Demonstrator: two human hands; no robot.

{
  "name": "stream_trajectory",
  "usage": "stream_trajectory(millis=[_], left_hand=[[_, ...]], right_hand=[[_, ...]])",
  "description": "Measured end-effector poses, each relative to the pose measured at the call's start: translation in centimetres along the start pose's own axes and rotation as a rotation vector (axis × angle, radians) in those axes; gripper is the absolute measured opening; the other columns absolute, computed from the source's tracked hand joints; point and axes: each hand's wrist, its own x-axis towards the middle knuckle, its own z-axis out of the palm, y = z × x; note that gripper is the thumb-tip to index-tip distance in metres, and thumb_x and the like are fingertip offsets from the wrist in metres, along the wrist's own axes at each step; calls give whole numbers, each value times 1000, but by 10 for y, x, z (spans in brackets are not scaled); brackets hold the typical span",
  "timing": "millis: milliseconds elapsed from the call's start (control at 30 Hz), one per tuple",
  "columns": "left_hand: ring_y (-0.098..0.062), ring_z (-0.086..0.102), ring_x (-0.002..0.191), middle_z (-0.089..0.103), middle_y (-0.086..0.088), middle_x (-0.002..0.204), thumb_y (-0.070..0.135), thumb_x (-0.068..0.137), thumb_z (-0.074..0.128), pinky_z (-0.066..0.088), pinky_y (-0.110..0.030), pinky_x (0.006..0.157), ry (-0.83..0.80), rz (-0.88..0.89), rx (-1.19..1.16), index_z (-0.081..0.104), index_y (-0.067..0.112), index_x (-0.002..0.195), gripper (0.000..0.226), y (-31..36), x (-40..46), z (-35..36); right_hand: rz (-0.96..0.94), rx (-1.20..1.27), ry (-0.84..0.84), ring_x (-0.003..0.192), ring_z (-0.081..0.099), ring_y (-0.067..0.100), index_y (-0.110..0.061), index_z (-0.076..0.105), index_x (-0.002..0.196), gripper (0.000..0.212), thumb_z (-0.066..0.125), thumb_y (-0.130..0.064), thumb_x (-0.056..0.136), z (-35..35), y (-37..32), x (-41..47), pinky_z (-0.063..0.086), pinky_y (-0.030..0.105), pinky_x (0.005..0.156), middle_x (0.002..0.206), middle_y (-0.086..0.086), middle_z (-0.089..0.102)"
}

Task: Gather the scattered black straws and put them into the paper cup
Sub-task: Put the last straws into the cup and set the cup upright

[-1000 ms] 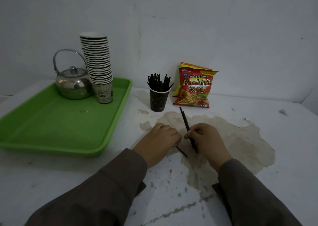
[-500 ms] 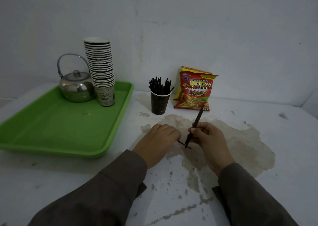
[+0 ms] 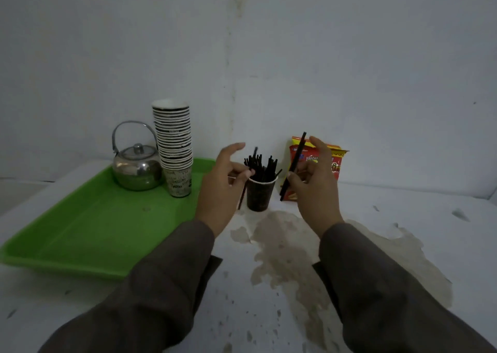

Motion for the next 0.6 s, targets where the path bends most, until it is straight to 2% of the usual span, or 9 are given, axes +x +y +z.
stream_trajectory(millis=[67, 133, 233, 300, 367, 467, 600], left_hand=[[-10, 64, 76, 67, -2, 84, 9, 81, 65, 55, -27, 73, 2, 29, -19, 40, 45, 119, 58, 5, 19, -5], [-7, 65, 74, 66, -3, 84, 8, 79, 67, 55, -20, 68, -5, 86, 11, 37, 49, 123, 67, 7, 38, -7], [-3, 63, 73, 64, 2, 83, 9, 81, 65, 52, -11, 65, -34, 175, 136, 33, 53, 124, 69, 8, 59, -7], [-3, 62, 72, 62, 6, 82, 10, 82, 63, 52, -11, 64, -59, 210, 217, 35, 52, 122, 64, 6, 66, -4], [-4, 62, 71, 61, 6, 82, 10, 84, 61, 55, -19, 64, -82, 237, 296, 38, 48, 119, 57, 0, 68, -1], [-9, 61, 70, 61, 4, 83, 9, 84, 59, 57, -35, 66, -125, 232, 371, 39, 41, 113, 47, -14, 65, 2], [-15, 62, 71, 60, 5, 80, 9, 85, 58, 56, -42, 65, -170, 190, 409, 38, 39, 111, 44, -30, 57, 10]], right_hand=[[1, 9, 30, 76, 60, 11, -23, 45, 120, 46, 60, -3, 82, 4, -7, 17, 49, 17, 65, 78, -7, 58], [28, 50, 55, 81, 61, 14, -16, 56, 103, 25, 61, -4, 81, 9, -12, 31, 50, 17, 68, 82, -5, 61], [43, 71, 70, 80, 60, 13, -16, 58, 91, 15, 62, -5, 81, 18, -14, 45, 45, 13, 63, 86, 0, 63], [38, 43, 62, 77, 59, 12, -14, 58, 89, 13, 62, -5, 82, 24, -11, 49, 43, 11, 60, 85, 0, 62], [45, -7, 41, 78, 58, 13, -10, 59, 93, 13, 62, -5, 81, 29, -4, 50, 44, 13, 63, 87, 2, 62], [90, -108, -4, 83, 59, 16, -10, 59, 95, 14, 62, -6, 82, 40, 9, 47, 48, 22, 71, 90, 4, 63], [111, -246, -61, 84, 60, 18, -11, 61, 93, 12, 62, -7, 81, 53, 27, 40, 45, 25, 72, 92, 6, 66]])
